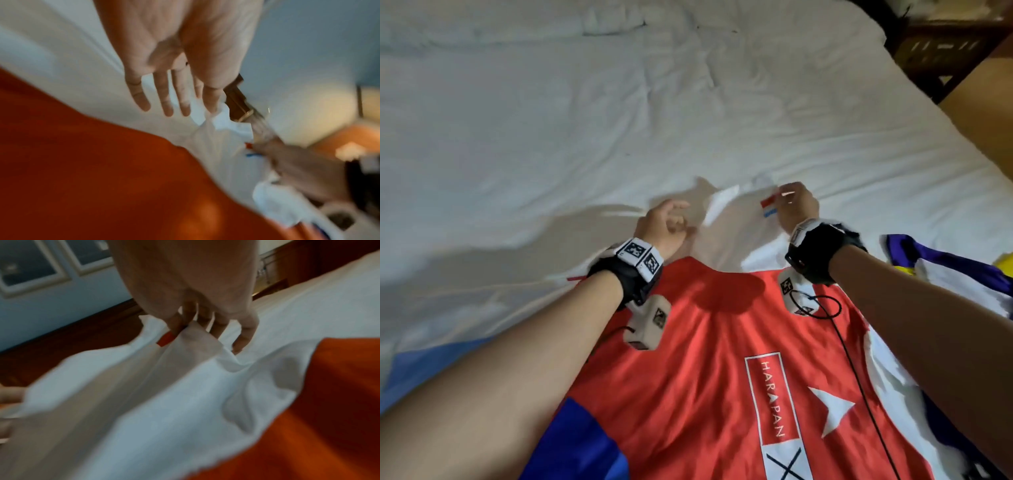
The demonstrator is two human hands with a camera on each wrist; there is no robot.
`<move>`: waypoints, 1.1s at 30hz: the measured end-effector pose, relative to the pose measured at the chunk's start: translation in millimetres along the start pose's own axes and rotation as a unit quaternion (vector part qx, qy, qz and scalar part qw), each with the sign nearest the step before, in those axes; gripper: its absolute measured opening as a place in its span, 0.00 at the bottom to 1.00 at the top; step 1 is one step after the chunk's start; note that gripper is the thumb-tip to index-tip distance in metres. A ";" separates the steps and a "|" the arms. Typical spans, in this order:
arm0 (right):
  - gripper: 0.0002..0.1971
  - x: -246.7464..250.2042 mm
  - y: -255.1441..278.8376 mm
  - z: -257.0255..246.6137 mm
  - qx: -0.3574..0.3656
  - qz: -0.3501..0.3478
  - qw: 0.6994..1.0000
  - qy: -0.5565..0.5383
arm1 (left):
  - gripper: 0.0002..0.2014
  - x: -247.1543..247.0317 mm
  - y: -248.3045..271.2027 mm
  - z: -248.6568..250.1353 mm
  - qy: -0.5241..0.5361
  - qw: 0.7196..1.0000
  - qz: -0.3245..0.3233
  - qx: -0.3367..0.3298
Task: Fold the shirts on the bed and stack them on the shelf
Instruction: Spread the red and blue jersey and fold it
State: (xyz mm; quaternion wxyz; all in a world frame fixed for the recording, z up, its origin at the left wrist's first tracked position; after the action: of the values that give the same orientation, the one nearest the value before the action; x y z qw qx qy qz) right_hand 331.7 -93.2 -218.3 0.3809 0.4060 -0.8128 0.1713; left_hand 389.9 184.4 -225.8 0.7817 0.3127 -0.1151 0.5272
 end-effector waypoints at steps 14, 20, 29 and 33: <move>0.17 -203.2 174.4 -187.3 0.293 -0.332 0.884 0.148 | 0.20 246.9 69.9 -196.4 -0.405 0.906 0.004 0.124; 0.11 -231.1 176.9 -229.5 0.279 -0.341 0.890 0.117 | 0.14 323.7 77.5 -257.5 -0.066 0.972 0.122 0.190; 0.08 -246.2 166.8 -244.2 0.245 -0.313 0.904 0.161 | 0.02 341.1 83.6 -309.0 0.102 0.946 0.214 0.222; 0.08 -243.4 168.5 -244.1 0.245 -0.256 0.918 0.176 | 0.13 339.8 75.6 -290.4 0.079 0.949 0.236 0.192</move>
State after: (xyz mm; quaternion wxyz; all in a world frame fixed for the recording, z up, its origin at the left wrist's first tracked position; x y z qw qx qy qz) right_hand 408.2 282.2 -238.7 0.4372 0.6440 -0.5337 0.3306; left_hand 420.6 636.0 -250.7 0.5670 0.3780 -0.0203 0.7316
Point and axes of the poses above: each hand's wrist, its own y-axis away from the middle knuckle, its own x-axis out of the back of the hand, z = x × y, the point moved 8 cm from there along -y, towards the middle knuckle, and after that the axes turned 9 degrees about x, right-handed, at the moved point
